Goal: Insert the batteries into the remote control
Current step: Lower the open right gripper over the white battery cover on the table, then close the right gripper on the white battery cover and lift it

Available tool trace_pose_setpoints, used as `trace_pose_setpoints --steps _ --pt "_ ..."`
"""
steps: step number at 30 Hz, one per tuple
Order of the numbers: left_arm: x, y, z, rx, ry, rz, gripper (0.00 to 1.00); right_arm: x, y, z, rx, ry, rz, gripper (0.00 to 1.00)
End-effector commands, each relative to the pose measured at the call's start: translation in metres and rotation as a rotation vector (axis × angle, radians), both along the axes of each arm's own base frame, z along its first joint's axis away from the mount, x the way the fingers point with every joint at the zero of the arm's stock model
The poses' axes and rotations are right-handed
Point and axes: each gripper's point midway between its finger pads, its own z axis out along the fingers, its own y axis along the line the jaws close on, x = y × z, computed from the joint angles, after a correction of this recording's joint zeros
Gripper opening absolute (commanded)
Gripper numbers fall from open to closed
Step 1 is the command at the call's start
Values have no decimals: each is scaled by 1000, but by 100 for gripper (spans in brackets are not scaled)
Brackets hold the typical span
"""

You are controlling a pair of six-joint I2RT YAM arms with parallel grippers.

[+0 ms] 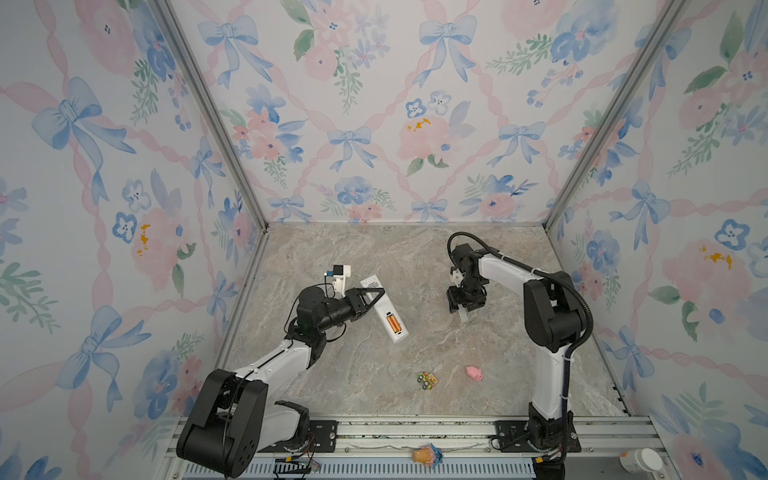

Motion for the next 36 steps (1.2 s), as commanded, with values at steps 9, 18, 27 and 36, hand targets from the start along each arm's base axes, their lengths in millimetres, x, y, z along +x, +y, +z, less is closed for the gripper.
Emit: trace_pose_setpoints --steps 9,18,27,36 --pt "0 -2 9 -11 -32 -4 0 16 -1 -2 -30 -27 -8 52" --pt "-1 -2 6 -9 -26 -4 0 13 -5 -5 -54 -20 0 45" --pt "0 -2 6 -8 -26 -3 0 12 -3 -8 -67 -16 11 39" --pt "1 -2 3 -5 -20 0 0 11 -5 -8 -90 -16 22 33"
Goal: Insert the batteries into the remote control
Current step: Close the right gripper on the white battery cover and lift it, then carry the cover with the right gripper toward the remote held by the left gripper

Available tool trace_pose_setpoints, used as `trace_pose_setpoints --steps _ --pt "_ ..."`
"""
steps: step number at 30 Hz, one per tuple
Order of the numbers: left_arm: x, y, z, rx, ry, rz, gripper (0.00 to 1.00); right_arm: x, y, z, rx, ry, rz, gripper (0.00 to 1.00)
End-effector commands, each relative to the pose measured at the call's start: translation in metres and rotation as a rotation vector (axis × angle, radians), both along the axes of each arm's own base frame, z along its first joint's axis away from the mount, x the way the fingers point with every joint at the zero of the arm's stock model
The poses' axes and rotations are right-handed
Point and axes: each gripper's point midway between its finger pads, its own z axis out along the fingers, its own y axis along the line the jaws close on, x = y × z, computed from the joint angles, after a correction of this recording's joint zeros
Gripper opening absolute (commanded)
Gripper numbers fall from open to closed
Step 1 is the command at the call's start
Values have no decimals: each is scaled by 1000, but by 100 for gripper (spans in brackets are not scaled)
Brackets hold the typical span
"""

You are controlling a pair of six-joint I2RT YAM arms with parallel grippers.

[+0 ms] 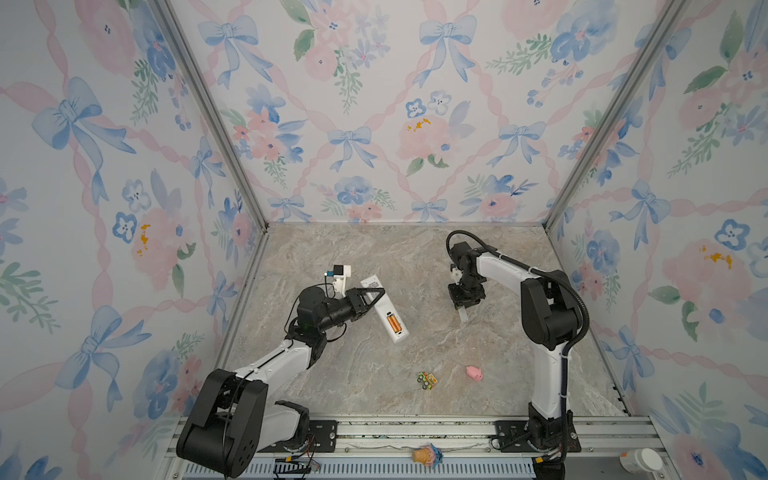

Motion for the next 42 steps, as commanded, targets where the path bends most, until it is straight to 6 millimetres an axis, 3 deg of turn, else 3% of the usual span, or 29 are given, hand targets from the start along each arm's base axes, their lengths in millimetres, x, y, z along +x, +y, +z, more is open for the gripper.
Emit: trace_pose_setpoints --steps 1,15,26,36,42 --pt "1 -2 3 -6 -18 -2 0 -1 -1 -6 -33 20 17 32" --pt "5 -3 5 -4 -22 -2 0 -5 8 -1 -22 4 50 21" --pt "10 -2 3 0 -17 -1 0 -9 20 24 27 -76 78 17" --pt "18 1 5 0 -18 5 0 -16 43 47 113 -169 133 15" --pt "20 5 5 0 -20 19 0 -23 65 80 169 -239 169 14"
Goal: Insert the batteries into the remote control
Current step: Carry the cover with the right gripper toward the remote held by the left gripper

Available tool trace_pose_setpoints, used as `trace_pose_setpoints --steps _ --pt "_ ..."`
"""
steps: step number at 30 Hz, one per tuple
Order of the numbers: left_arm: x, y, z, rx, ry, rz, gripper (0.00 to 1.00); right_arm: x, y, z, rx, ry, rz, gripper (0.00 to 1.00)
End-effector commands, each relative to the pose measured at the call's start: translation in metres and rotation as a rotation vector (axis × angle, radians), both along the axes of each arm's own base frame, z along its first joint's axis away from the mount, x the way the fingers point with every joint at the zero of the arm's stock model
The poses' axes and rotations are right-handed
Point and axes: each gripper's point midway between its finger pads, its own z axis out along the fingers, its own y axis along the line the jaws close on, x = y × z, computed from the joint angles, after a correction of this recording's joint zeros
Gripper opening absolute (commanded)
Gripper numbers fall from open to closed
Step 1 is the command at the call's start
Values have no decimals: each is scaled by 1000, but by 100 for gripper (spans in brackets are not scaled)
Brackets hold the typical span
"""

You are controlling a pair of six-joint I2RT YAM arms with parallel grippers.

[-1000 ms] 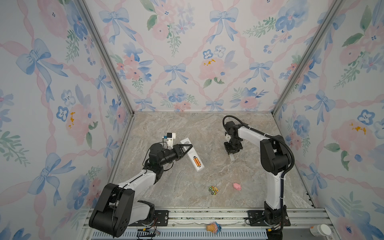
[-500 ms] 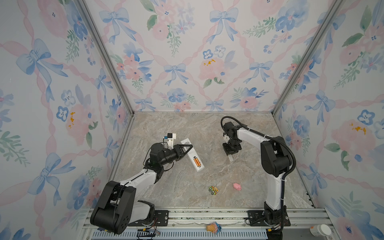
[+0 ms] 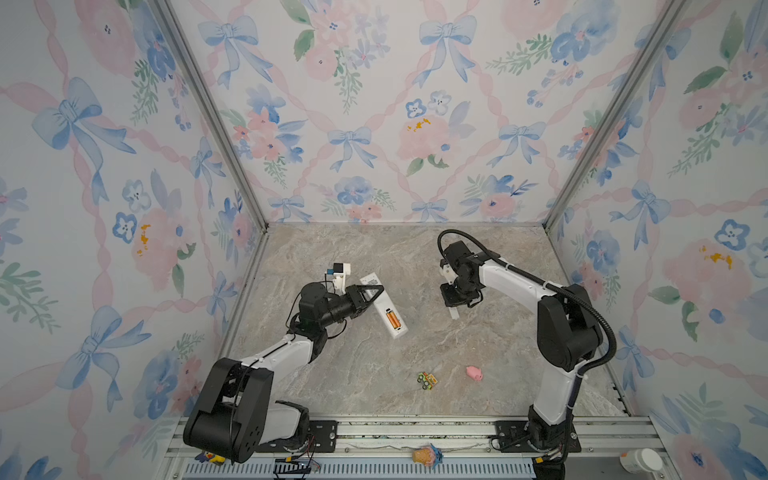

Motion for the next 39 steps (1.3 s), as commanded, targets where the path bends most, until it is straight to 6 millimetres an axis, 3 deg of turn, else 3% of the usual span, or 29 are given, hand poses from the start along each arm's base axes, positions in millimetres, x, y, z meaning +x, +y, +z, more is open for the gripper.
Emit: trace_pose_setpoints --steps 1,9,16,25,32,34,39 --pt "4 1 15 -10 -55 -2 0 -7 19 33 67 -67 37 14" --pt "11 5 19 -12 -62 20 0 -21 40 89 163 -165 54 15" --pt "18 11 16 -9 -50 69 0 -33 75 146 277 -286 147 16" --pt "26 20 9 -11 -20 144 0 -43 119 192 378 -341 211 15" --pt "34 26 3 -9 4 202 0 -56 148 206 429 -380 293 15" --pt "36 26 2 -8 5 211 0 -56 157 195 419 -361 309 15" --pt "37 25 0 -11 20 225 0 -62 173 190 428 -358 356 15"
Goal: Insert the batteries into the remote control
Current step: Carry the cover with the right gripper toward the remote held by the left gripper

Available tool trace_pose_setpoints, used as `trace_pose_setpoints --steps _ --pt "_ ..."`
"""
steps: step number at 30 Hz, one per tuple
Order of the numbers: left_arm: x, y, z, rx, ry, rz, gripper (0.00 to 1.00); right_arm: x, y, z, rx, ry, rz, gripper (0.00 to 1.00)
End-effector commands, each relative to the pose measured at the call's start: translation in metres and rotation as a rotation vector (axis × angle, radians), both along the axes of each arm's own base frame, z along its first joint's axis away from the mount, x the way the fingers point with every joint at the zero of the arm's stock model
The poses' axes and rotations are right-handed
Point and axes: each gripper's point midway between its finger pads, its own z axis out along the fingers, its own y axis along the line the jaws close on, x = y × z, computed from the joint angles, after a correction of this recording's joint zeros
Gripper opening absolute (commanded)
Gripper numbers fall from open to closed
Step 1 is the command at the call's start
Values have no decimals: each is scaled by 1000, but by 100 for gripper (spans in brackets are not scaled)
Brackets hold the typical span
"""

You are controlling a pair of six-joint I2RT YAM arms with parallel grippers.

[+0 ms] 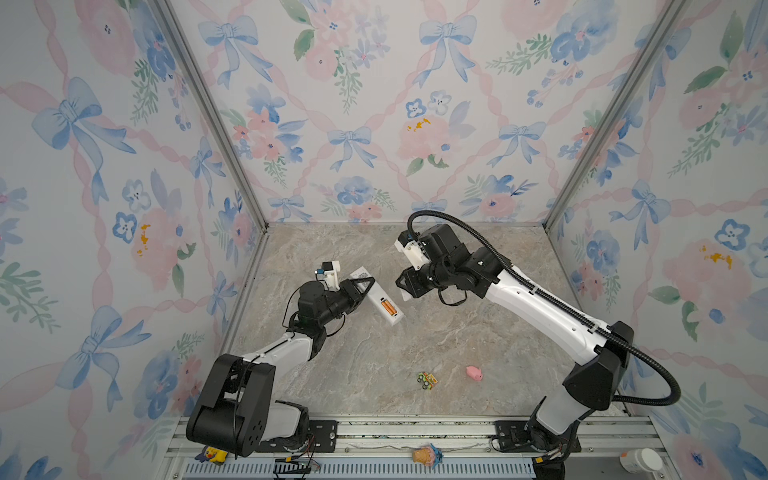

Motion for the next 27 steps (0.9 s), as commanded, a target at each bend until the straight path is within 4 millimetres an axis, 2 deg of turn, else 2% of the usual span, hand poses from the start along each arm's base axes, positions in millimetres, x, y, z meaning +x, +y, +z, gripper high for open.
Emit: trace_pose_setpoints --steps 1,11,27 --pt "4 -1 7 -18 -14 18 0 -4 18 3 21 -21 55 15" --pt "0 -1 6 -29 -4 29 0 -12 38 -13 2 -17 118 14" --pt "-5 -1 6 -37 2 20 0 -10 36 -33 -89 -45 121 12"
